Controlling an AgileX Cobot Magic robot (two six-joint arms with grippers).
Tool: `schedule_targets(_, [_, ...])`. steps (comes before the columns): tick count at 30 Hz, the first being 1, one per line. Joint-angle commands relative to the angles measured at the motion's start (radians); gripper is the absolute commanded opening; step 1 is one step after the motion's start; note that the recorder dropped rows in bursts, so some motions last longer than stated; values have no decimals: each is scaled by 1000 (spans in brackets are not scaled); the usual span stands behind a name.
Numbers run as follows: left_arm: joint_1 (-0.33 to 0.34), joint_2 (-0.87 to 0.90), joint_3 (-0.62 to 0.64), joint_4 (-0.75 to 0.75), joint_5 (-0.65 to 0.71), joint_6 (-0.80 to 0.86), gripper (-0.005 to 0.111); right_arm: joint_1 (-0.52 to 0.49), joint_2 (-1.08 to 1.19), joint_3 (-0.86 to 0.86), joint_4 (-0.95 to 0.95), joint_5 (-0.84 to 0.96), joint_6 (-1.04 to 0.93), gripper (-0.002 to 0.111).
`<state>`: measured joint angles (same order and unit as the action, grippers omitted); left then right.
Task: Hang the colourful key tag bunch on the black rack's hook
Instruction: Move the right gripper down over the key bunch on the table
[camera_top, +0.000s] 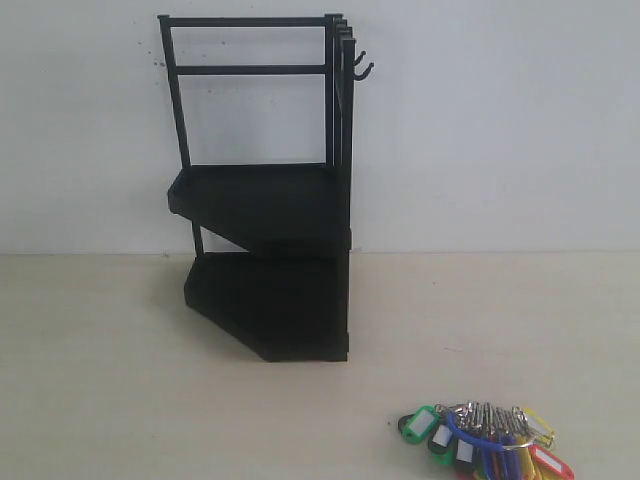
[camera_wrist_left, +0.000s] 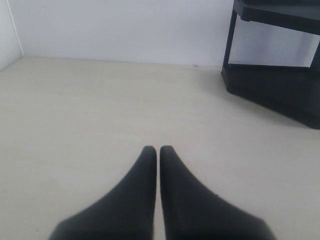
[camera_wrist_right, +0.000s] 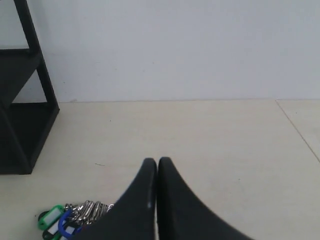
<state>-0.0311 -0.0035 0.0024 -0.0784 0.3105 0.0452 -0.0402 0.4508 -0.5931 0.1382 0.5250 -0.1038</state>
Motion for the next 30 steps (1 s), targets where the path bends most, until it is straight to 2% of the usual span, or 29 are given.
schedule_targets(1, [3, 4, -2, -2, -3, 0, 4, 2, 65, -5, 114, 35, -87, 0])
schedule_targets(7, [3, 4, -2, -2, -3, 0, 4, 2, 294, -21, 359, 183, -688, 0])
schedule_targets(12, [3, 4, -2, -2, -3, 0, 4, 62, 527, -140, 379, 212, -875, 0])
schedule_targets(16, [3, 4, -2, -2, -3, 0, 4, 144, 704, -274, 249, 287, -855, 0])
schedule_targets(22, [3, 4, -2, -2, -3, 0, 4, 329, 903, -477, -49, 363, -698, 2])
schedule_targets(25, [3, 4, -2, -2, -3, 0, 4, 421, 989, -551, -183, 447, -635, 21])
schedule_targets(28, [3, 4, -2, -2, -3, 0, 4, 492, 1067, -582, -303, 467, -517, 47])
schedule_targets(30, [3, 4, -2, -2, -3, 0, 4, 529, 1117, -582, -364, 451, -443, 53])
